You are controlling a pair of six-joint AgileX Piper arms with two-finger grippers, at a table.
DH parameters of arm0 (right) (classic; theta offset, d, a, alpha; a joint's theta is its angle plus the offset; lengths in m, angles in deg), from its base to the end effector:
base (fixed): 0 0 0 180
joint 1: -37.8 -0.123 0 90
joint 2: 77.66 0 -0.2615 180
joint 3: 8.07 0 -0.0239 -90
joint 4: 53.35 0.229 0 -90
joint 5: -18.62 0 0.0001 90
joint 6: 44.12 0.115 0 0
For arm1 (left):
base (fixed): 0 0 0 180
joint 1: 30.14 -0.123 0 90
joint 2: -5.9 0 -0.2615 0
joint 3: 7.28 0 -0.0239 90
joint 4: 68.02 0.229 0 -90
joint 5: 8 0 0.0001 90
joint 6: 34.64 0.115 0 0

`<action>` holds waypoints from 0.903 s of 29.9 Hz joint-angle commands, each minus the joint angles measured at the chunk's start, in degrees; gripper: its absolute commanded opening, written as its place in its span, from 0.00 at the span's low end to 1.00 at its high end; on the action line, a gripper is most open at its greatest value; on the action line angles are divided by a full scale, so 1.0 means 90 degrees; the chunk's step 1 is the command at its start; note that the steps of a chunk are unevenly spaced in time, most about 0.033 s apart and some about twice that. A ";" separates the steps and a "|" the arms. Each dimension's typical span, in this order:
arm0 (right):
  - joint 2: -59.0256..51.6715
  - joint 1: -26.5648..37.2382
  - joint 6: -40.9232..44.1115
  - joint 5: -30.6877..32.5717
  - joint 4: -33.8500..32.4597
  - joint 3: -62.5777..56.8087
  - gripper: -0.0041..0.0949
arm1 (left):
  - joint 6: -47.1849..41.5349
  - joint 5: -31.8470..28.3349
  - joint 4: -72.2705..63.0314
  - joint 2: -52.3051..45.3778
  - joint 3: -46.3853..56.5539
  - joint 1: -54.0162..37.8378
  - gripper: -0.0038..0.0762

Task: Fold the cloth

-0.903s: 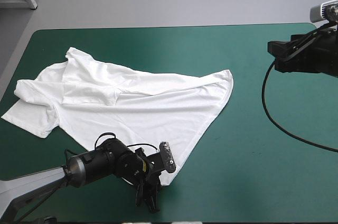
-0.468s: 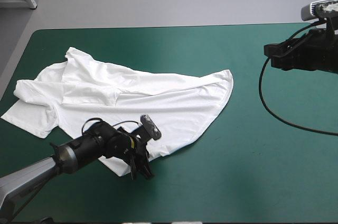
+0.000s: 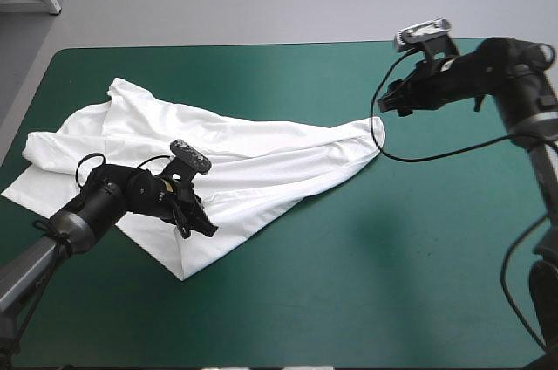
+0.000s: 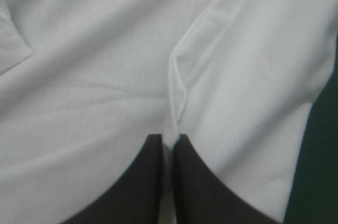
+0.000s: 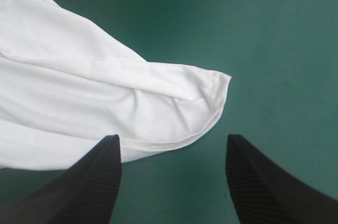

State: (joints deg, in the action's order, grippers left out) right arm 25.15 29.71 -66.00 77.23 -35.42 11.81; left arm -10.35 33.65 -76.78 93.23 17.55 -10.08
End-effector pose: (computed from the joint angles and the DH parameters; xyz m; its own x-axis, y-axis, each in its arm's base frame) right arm 0.3454 0.0796 0.3445 -0.6793 -0.3044 -0.6677 -0.4575 0.8871 0.0611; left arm 0.2402 -0.1001 0.2176 -0.6838 0.5721 -0.4529 0.6213 0.7820 0.0497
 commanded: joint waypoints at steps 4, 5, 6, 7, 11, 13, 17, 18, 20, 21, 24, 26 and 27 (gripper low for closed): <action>0.1014 -0.0139 0.0269 -0.0847 -0.0175 0.0127 0.61 | 0.0088 -0.0054 -0.0552 -0.0196 -0.0216 -0.0040 0.07; 0.1197 -0.0139 0.0269 -0.0858 -0.0175 0.0127 0.61 | 0.0088 -0.0066 -0.0613 -0.0196 -0.0216 -0.0040 0.07; 0.1329 -0.0139 0.0269 -0.0877 -0.0175 0.0127 0.61 | 0.0104 -0.0066 -0.0668 -0.0196 -0.0216 -0.0040 0.07; 0.1488 -0.0150 0.0269 -0.0942 -0.0163 0.0127 0.61 | 0.0211 -0.0066 -0.0770 -0.0196 -0.0216 -0.0040 0.07; 0.1906 -0.0150 0.0269 -0.1329 -0.0176 0.0138 0.61 | 0.0268 -0.0008 -0.0812 -0.0196 -0.0216 -0.0040 0.07; 0.2031 -0.0150 0.0269 -0.1483 -0.0240 0.0162 0.61 | 0.0293 0.0042 -0.0812 -0.0196 -0.0216 -0.0040 0.07; 0.2278 -0.0139 0.0269 -0.1528 -0.0409 0.0428 0.61 | 0.0326 0.0055 -0.0812 -0.0196 -0.0216 -0.0040 0.07; 0.2314 -0.0139 0.0269 -0.1527 -0.0409 0.0499 0.61 | 0.0345 0.0055 -0.0812 -0.0196 -0.0216 -0.0040 0.07; 0.2453 -0.0139 0.0269 -0.1501 -0.0409 0.0638 0.61 | 0.0344 0.0055 -0.0812 -0.0196 -0.0216 -0.0040 0.07; 0.2512 -0.0139 0.0269 -0.1501 -0.0409 0.0700 0.61 | 0.0344 0.0055 -0.0812 -0.0196 -0.0216 -0.0040 0.07; 0.2662 -0.0139 0.0288 -0.1442 -0.0409 0.0784 0.60 | 0.0344 0.0055 -0.0812 -0.0196 -0.0216 -0.0040 0.07; 0.2732 -0.0139 0.0288 -0.1368 -0.0409 0.0796 0.53 | 0.0356 0.0055 -0.0812 -0.0196 -0.0216 -0.0040 0.07; 0.2759 -0.0139 0.0288 -0.1318 -0.0409 0.0796 0.48 | 0.0372 0.0055 -0.0812 -0.0196 -0.0216 -0.0040 0.07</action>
State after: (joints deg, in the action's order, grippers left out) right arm 52.65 28.25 -63.42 65.82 -39.18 17.00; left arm -7.20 35.33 -82.73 93.23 17.51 -10.49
